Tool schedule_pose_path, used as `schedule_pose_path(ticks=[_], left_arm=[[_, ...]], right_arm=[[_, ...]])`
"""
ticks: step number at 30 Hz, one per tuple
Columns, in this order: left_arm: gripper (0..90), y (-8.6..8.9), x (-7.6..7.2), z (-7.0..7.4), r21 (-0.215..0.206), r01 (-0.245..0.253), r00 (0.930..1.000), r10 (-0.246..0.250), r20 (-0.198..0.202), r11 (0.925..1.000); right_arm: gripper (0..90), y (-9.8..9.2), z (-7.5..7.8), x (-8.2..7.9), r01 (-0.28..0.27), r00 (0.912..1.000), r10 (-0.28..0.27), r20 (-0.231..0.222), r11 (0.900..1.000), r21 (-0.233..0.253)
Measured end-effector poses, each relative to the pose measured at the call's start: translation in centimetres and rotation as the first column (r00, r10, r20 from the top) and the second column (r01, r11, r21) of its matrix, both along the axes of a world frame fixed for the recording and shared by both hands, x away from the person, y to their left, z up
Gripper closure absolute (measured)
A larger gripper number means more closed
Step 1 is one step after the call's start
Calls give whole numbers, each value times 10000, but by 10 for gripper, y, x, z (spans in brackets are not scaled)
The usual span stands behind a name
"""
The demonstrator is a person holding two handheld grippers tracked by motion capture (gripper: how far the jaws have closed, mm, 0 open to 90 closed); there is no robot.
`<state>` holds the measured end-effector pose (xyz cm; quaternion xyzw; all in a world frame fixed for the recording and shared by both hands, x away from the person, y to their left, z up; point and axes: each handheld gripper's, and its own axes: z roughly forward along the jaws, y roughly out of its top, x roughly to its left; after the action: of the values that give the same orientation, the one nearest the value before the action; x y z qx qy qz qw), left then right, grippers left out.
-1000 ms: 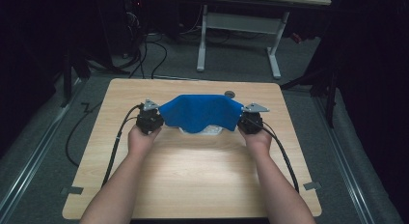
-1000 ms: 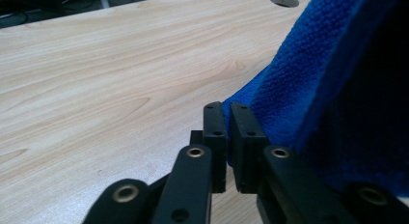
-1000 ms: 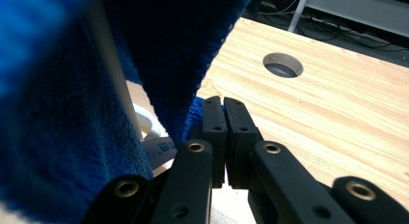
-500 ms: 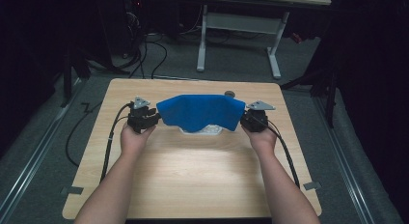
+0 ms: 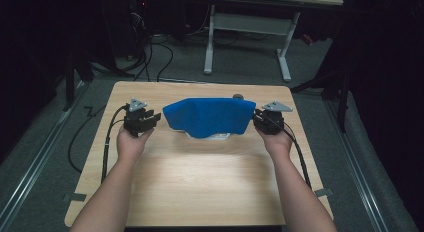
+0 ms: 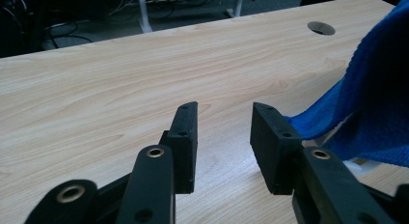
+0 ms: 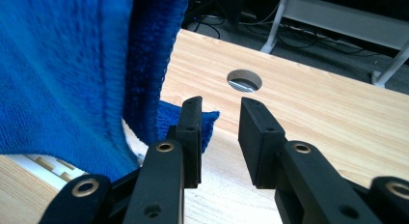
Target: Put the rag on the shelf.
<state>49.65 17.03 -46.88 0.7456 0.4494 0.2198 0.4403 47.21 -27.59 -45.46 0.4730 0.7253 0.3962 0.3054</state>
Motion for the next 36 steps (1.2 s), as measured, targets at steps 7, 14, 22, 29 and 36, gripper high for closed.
schedule_pose_path(ticks=[7, 14, 22, 29, 36], left_arm=[[630, 3, -1, 2, -28, -114, 9999, 114, 87, 9999], [629, 3, -1, 1, -24, -101, 9999, 101, 73, 9999], [619, 8, -2, 0, 56, -238, 9997, 237, 92, 9997], [596, 9, -7, 2, -26, -188, 9998, 188, 65, 9998], [552, 17, -23, 2, -168, -257, 9995, 260, 189, 9995]], right_arm=[[700, -5, 6, -2, 100, 9999, -100, 104, 9999, 26], [676, -7, -4, 1, 253, 9995, -254, -188, 9997, -63], [675, -10, -15, 1, 379, 9989, -378, -286, 9993, 30], [612, -17, -4, -5, 415, 9991, -415, -40, 9991, 90], [532, -18, 1, -17, 293, 9995, -295, -89, 9994, -189]])
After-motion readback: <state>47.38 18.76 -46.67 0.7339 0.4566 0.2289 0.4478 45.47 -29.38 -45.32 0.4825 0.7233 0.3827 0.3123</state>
